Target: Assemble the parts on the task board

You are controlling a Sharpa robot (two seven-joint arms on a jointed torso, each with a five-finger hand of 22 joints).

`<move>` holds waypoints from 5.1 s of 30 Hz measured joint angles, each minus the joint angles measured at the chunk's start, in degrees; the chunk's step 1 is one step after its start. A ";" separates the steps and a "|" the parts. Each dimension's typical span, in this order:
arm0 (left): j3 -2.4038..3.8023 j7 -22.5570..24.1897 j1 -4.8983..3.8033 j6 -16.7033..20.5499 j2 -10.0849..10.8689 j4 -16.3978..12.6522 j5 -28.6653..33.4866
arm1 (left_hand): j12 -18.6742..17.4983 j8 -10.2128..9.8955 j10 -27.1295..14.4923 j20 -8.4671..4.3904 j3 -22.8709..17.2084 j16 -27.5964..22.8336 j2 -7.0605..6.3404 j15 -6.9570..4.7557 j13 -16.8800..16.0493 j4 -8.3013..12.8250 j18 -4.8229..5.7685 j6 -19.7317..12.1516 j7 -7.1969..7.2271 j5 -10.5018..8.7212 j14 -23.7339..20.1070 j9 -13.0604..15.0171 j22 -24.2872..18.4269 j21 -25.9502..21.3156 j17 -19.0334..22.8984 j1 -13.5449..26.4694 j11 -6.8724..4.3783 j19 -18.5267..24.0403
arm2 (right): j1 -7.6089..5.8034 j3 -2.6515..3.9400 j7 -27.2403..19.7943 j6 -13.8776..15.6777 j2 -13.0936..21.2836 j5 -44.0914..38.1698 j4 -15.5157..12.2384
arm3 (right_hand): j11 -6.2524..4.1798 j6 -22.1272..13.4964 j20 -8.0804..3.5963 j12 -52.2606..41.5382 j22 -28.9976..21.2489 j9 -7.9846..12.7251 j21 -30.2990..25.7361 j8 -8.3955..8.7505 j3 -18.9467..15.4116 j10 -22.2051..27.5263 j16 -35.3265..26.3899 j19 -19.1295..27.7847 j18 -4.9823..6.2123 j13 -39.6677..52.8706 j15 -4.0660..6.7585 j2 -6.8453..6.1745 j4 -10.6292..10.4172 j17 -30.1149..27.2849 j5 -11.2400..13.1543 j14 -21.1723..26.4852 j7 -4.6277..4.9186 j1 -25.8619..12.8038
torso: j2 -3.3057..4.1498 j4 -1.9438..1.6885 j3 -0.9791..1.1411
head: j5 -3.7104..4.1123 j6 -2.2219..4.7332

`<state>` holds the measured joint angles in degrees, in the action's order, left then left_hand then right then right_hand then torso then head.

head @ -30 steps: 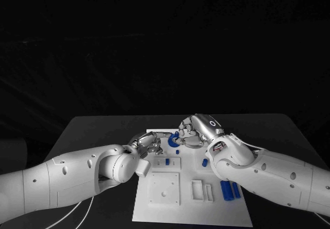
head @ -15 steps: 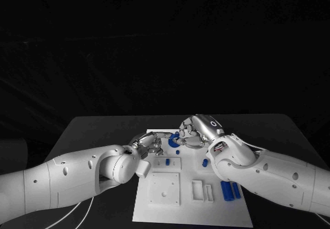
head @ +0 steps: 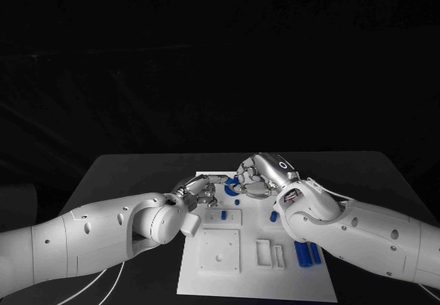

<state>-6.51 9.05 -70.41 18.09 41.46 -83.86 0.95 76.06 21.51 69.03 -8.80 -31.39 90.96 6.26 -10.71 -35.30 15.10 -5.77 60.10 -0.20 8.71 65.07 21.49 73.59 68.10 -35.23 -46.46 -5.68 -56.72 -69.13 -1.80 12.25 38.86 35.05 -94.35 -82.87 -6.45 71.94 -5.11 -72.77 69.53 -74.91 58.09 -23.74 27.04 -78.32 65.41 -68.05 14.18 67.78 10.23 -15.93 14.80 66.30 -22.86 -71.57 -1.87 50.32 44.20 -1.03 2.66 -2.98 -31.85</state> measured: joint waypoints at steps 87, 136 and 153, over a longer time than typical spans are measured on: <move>0.05 -0.45 0.24 -2.80 0.28 0.32 -3.12 | -0.67 -1.40 0.25 0.00 -1.73 -0.44 -3.37 -0.39 -0.93 0.81 0.00 0.39 0.39 5.90 0.39 3.00 0.02 0.00 -0.59 -2.56 -0.25 0.00 | 0.08 0.88 -1.43 -1.23 0.16 0.82 1.45 | 0.00 0.00 0.01 0.00 -0.10 0.00 0.24 0.00 0.14 0.00 0.03 0.01 0.01 0.35 0.00 -0.01 -0.47 0.17 0.07 0.00 0.00 -0.48 | -0.01 -0.03 -0.04 | -0.11 -0.48; -0.10 -1.07 0.48 -5.00 0.59 0.11 -4.04 | -0.67 -1.25 0.38 0.00 -1.23 -0.44 -3.17 -0.39 -1.07 1.07 0.00 0.40 0.40 6.85 0.39 3.01 0.02 0.00 -0.62 -2.35 -0.38 0.00 | -0.04 2.21 -1.33 -1.34 -0.18 1.12 2.84 | 0.00 0.00 0.01 0.00 -0.14 0.00 0.23 0.00 0.30 0.00 0.03 0.01 0.02 0.52 0.00 0.38 -0.63 0.21 0.23 0.00 0.00 -0.09 | 0.01 -0.01 -0.04 | -0.21 -0.64; -0.06 -7.73 -0.47 -1.93 1.88 1.15 -15.63 | -1.35 -1.43 0.40 0.00 -1.29 -0.94 -3.55 -0.39 -1.03 1.29 0.01 0.40 0.40 4.51 0.39 3.02 -0.13 0.00 -0.58 -2.73 -0.40 -0.43 | -0.98 2.34 -8.52 -1.35 4.51 17.56 4.53 | 1.65 -7.00 3.07 11.34 -1.90 0.00 -3.22 5.85 -0.23 10.08 -4.77 5.36 0.63 -8.67 -2.85 3.44 1.03 -1.90 0.23 4.12 3.07 -0.41 | -0.06 0.13 0.10 | -0.36 -0.71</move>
<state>-6.57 1.32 -70.88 16.16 43.33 -82.70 -14.68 74.71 20.08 69.43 -8.80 -32.68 90.03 2.71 -11.10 -36.33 16.38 -5.76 60.50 0.20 13.22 65.46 24.50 73.45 68.10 -35.81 -49.19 -6.08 -57.15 -70.11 0.54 3.74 37.51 39.56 -76.79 -78.33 -4.80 64.93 -2.04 -61.42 67.63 -74.91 54.86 -17.89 26.81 -68.24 60.64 -62.68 14.81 59.11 7.38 -12.49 15.83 64.40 -22.64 -67.45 1.21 49.91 44.14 -0.90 2.76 -3.33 -32.56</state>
